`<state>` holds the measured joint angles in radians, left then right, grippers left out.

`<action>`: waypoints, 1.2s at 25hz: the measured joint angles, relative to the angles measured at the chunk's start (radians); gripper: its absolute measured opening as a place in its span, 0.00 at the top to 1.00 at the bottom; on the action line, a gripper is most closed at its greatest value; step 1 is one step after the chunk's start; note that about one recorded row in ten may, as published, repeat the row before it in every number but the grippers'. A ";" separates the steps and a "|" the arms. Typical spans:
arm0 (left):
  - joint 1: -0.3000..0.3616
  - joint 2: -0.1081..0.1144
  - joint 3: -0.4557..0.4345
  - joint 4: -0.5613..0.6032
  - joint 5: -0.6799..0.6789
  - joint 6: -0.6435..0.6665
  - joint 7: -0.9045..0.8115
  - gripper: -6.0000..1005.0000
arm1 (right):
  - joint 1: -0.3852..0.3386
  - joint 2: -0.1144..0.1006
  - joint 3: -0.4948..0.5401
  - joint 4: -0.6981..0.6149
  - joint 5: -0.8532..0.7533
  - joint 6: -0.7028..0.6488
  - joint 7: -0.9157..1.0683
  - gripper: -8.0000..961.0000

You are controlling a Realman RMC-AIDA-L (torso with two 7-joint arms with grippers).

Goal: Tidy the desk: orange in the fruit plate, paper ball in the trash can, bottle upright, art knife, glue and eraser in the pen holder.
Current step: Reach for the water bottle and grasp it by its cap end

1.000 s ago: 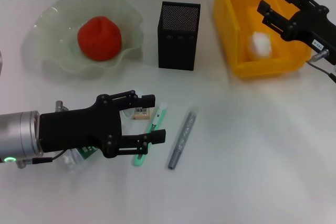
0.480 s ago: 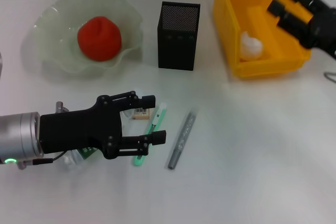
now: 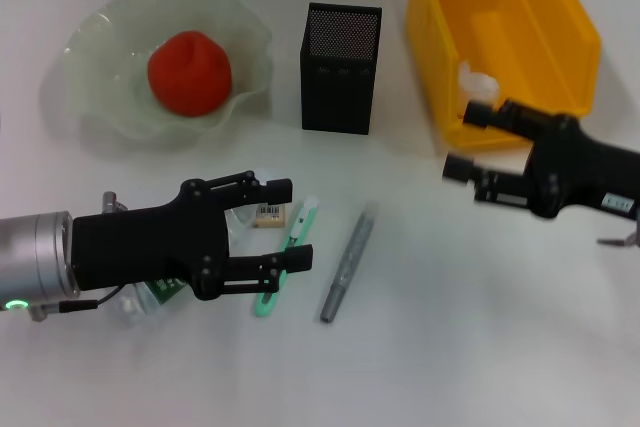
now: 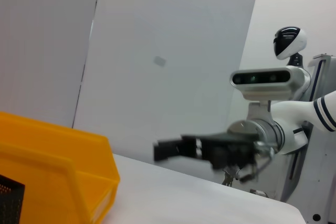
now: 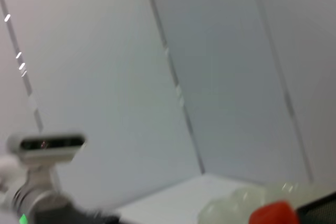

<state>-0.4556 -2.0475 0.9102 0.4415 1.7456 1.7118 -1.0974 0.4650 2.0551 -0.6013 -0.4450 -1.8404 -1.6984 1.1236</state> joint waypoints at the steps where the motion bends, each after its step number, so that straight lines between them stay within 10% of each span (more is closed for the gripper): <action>1: 0.000 0.001 -0.003 0.000 0.000 0.000 -0.002 0.19 | 0.002 0.001 0.000 -0.009 -0.028 -0.001 -0.004 0.15; 30: -0.004 0.008 -0.021 0.015 0.003 0.004 -0.025 0.19 | 0.006 0.017 -0.103 -0.021 -0.168 0.095 -0.111 0.15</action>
<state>-0.4597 -2.0390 0.8896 0.4563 1.7482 1.7155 -1.1227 0.4712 2.0719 -0.7041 -0.4663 -2.0085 -1.6033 1.0123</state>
